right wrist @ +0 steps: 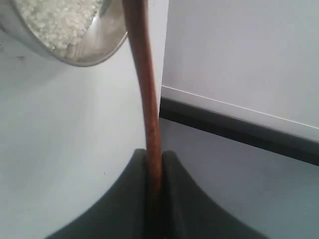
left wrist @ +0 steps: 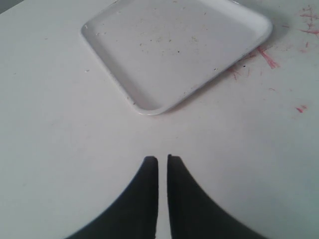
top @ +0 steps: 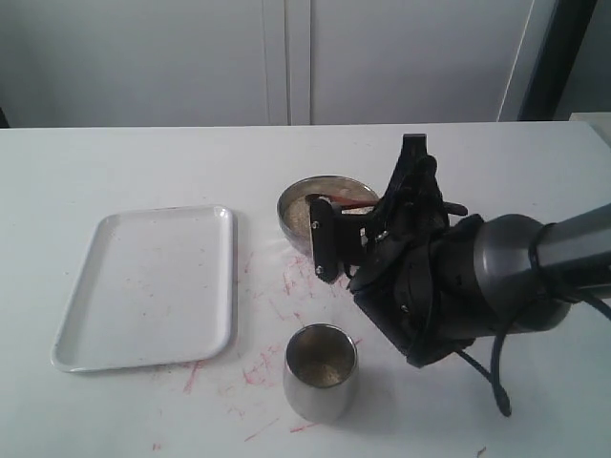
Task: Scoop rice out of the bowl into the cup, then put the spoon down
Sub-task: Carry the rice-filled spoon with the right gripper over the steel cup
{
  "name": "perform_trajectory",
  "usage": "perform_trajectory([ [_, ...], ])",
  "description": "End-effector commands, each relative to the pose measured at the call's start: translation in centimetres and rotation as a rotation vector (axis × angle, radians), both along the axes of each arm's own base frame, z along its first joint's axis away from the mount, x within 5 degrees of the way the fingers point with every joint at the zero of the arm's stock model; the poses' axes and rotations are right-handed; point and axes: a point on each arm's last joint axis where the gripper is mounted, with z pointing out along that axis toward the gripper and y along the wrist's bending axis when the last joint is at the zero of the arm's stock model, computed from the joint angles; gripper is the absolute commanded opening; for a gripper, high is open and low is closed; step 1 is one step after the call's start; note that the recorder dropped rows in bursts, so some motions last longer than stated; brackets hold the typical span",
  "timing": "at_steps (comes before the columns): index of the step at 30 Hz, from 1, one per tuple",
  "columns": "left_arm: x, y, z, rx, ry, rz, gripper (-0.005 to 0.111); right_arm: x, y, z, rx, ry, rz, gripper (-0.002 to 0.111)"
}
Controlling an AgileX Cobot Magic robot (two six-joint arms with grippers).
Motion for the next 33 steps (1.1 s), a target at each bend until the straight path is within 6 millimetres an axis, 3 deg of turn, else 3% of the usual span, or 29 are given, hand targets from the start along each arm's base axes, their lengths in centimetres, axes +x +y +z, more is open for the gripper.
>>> perform_trajectory([
  [1,-0.1,0.0,-0.6,0.001,0.04,0.0,0.014,-1.6,0.5,1.0,0.015,-0.023,0.044,0.0],
  [12,-0.1,0.0,-0.6,0.001,0.04,0.0,0.014,-5.7,1.6,2.1,-0.038,-0.081,0.113,0.0],
  [19,-0.1,0.0,-0.6,0.001,0.04,0.0,0.014,-7.5,0.8,2.6,-0.049,-0.143,0.089,0.0],
  [33,-0.1,0.0,-0.6,0.001,0.04,0.0,0.014,-12.8,0.3,2.5,0.003,-0.121,0.21,0.0],
])
